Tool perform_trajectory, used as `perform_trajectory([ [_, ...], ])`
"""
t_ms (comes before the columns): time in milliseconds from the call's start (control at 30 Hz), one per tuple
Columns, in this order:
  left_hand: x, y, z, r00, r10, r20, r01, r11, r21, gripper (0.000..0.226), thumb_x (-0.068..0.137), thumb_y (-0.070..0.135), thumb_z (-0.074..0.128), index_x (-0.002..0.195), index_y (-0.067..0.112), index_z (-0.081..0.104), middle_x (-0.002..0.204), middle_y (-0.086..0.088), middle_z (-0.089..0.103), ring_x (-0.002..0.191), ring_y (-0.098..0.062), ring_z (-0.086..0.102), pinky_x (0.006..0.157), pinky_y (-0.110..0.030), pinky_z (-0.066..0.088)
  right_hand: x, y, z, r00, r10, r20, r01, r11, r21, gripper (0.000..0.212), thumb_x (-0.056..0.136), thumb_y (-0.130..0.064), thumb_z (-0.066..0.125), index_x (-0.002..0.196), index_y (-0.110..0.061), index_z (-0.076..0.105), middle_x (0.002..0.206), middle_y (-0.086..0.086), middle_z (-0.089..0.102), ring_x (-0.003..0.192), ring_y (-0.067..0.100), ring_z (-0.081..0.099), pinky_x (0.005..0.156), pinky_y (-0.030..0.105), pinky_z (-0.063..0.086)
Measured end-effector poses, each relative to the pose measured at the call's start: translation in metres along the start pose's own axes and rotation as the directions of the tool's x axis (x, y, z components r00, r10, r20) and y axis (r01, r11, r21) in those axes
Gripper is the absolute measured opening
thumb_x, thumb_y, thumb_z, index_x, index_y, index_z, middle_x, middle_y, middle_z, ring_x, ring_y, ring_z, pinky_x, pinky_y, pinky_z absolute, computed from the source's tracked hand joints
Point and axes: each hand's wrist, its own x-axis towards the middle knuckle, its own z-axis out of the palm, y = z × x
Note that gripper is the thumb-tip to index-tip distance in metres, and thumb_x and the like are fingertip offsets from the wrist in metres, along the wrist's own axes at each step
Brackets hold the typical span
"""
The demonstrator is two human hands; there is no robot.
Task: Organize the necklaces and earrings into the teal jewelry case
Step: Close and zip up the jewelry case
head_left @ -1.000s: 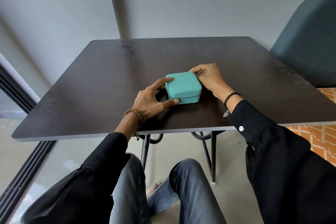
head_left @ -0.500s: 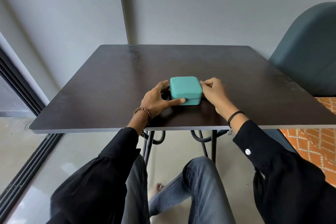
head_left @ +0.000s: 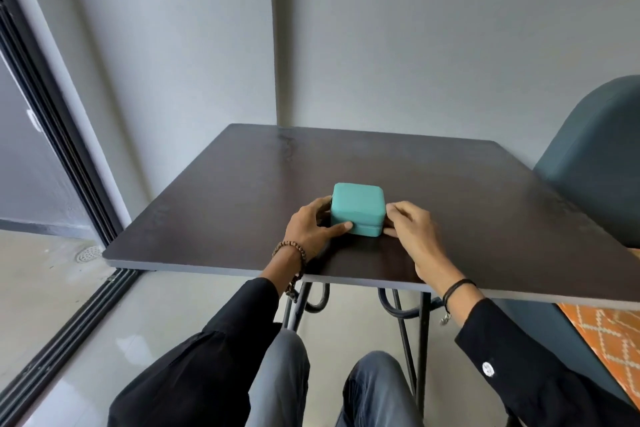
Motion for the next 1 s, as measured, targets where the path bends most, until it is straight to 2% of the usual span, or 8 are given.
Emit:
perform_trajectory([
  [200, 0.023, -0.015, -0.025, 0.997, -0.047, -0.057, 0.046, 0.999, -0.019, 0.066, 0.075, 0.02, 0.086, 0.134, 0.012, 0.059, 0.125, -0.002, 0.068, 0.11, -0.017, 0.066, 0.102, -0.033, 0.051, 0.013, -0.012, 0.033, 0.997, -0.006, 0.078, -0.001, 0.996, 0.093, 0.02, 0.096, -0.024, 0.062, 0.083, -0.031, 0.075, 0.097, -0.009, 0.074, 0.086, 0.006, 0.073, 0.084, 0.032, 0.062],
  [400, 0.071, -0.034, -0.075, 0.996, -0.08, -0.039, 0.082, 0.995, 0.059, 0.054, 0.078, 0.019, 0.084, 0.128, 0.012, 0.063, 0.118, 0.001, 0.071, 0.103, -0.012, 0.069, 0.1, -0.035, 0.053, 0.05, -0.041, 0.086, 0.989, -0.067, 0.135, 0.063, 0.998, 0.031, 0.01, 0.094, -0.034, 0.064, 0.089, -0.033, 0.073, 0.088, -0.015, 0.073, 0.073, 0.006, 0.074, 0.072, 0.02, 0.054],
  [467, 0.096, -0.04, -0.093, 0.996, -0.069, -0.061, 0.074, 0.994, 0.084, 0.052, 0.079, 0.018, 0.083, 0.127, 0.012, 0.064, 0.118, 0.001, 0.071, 0.103, -0.012, 0.069, 0.1, -0.033, 0.053, 0.073, -0.048, 0.109, 0.986, -0.071, 0.152, 0.066, 0.997, 0.04, 0.016, 0.094, -0.032, 0.064, 0.08, -0.034, 0.071, 0.087, -0.011, 0.074, 0.072, 0.008, 0.075, 0.075, 0.024, 0.057],
  [533, 0.124, -0.046, -0.108, 0.993, -0.055, -0.103, 0.067, 0.99, 0.122, 0.05, 0.079, 0.017, 0.082, 0.126, 0.013, 0.065, 0.117, 0.001, 0.071, 0.104, -0.014, 0.068, 0.099, -0.032, 0.052, 0.101, -0.051, 0.134, 0.984, -0.077, 0.158, 0.072, 0.997, 0.041, 0.02, 0.092, -0.035, 0.063, 0.073, -0.032, 0.071, 0.082, -0.011, 0.074, 0.076, 0.013, 0.075, 0.084, 0.037, 0.06],
  [600, 0.151, -0.053, -0.12, 0.989, -0.051, -0.137, 0.071, 0.987, 0.142, 0.047, 0.08, 0.015, 0.081, 0.125, 0.014, 0.065, 0.115, 0.001, 0.071, 0.104, -0.015, 0.067, 0.099, -0.032, 0.051, 0.128, -0.053, 0.157, 0.982, -0.099, 0.16, 0.093, 0.995, 0.045, 0.015, 0.084, -0.044, 0.061, 0.078, -0.035, 0.071, 0.081, -0.011, 0.074, 0.085, 0.018, 0.074, 0.088, 0.046, 0.059],
  [767, 0.218, -0.083, -0.14, 0.969, -0.06, -0.239, 0.112, 0.971, 0.212, 0.046, 0.085, 0.017, 0.076, 0.128, 0.01, 0.062, 0.121, -0.004, 0.068, 0.107, -0.018, 0.065, 0.096, -0.028, 0.049, 0.192, -0.054, 0.214, 0.974, -0.125, 0.187, 0.117, 0.992, 0.055, 0.022, 0.079, -0.047, 0.056, 0.094, -0.035, 0.068, 0.096, -0.013, 0.072, 0.098, 0.019, 0.071, 0.093, 0.045, 0.057],
  [900, 0.252, -0.104, -0.149, 0.949, -0.057, -0.309, 0.138, 0.96, 0.245, 0.05, 0.087, 0.017, 0.074, 0.133, 0.009, 0.057, 0.127, -0.007, 0.063, 0.112, -0.019, 0.062, 0.09, -0.02, 0.042, 0.218, -0.055, 0.241, 0.963, -0.151, 0.223, 0.15, 0.988, 0.021, 0.027, 0.094, -0.026, 0.059, 0.119, -0.023, 0.068, 0.104, -0.009, 0.072, 0.101, 0.01, 0.065, 0.093, 0.025, 0.049],
  [1000, 0.267, -0.112, -0.152, 0.936, -0.059, -0.347, 0.151, 0.957, 0.247, 0.049, 0.089, 0.016, 0.071, 0.135, 0.009, 0.055, 0.129, -0.005, 0.062, 0.116, -0.018, 0.06, 0.092, -0.019, 0.04, 0.232, -0.055, 0.251, 0.952, -0.172, 0.253, 0.174, 0.985, 0.014, 0.03, 0.096, -0.018, 0.056, 0.124, -0.019, 0.067, 0.087, -0.018, 0.065, 0.093, 0.009, 0.061, 0.087, 0.02, 0.042],
])
